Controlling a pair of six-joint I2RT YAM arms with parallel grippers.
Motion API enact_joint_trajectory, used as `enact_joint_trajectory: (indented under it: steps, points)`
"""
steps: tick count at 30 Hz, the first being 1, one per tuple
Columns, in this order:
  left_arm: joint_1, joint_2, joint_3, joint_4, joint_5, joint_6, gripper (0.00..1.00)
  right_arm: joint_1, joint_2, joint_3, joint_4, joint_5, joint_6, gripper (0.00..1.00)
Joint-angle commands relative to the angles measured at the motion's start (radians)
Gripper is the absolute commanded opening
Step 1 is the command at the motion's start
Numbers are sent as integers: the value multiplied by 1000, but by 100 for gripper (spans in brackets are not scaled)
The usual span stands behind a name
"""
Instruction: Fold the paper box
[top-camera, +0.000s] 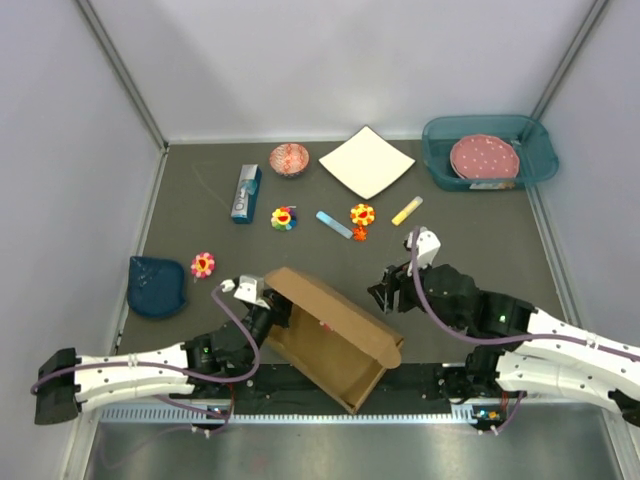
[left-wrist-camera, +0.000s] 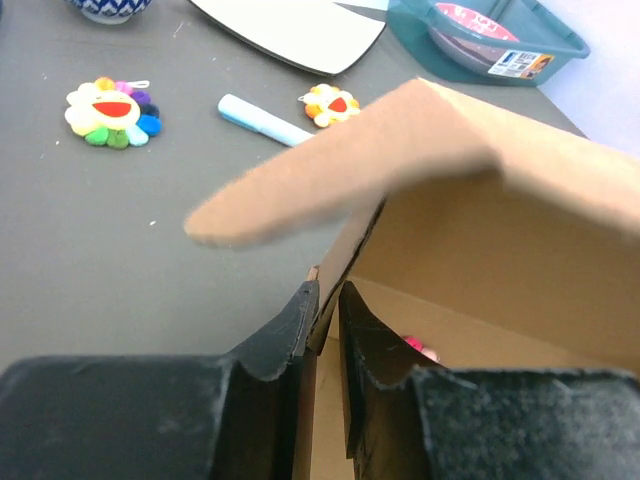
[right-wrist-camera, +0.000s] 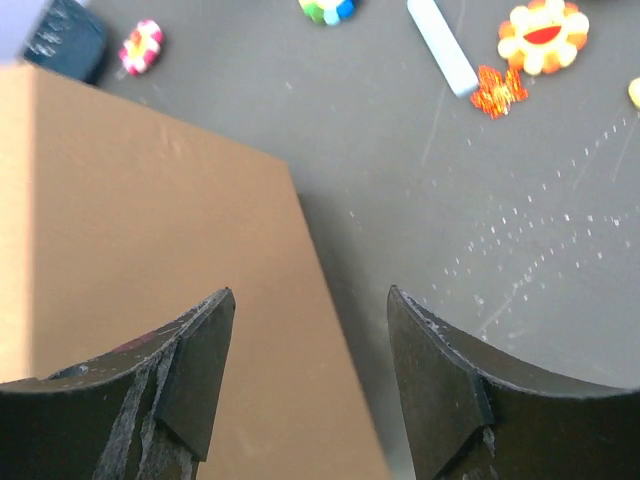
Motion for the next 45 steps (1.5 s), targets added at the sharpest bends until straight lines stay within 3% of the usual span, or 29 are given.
enact_joint_trajectory:
  steps: [1,8,16,21,31,38,40,45]
  points:
    - [-1,-26,4,-211,-58,-52,18,12,-18,109,44,-36,-24,63]
    - [-2,-156,21,-394,-61,-152,25,10,37,119,47,-56,-39,63]
    - [-2,-84,171,-655,49,-241,39,13,48,74,55,-62,-24,64]
    - [-2,-44,265,-825,86,-409,50,13,37,73,55,-45,-28,64]
    - [-5,55,365,-1167,201,-752,51,13,39,65,68,-57,-30,64]
    - [-10,43,414,-1433,293,-1018,46,13,62,65,108,-117,-48,63]
    - [-16,29,431,-1506,290,-1063,46,17,68,59,110,-122,-48,63]
    - [-22,-67,449,-1497,254,-1071,45,15,57,38,124,-116,-45,64]
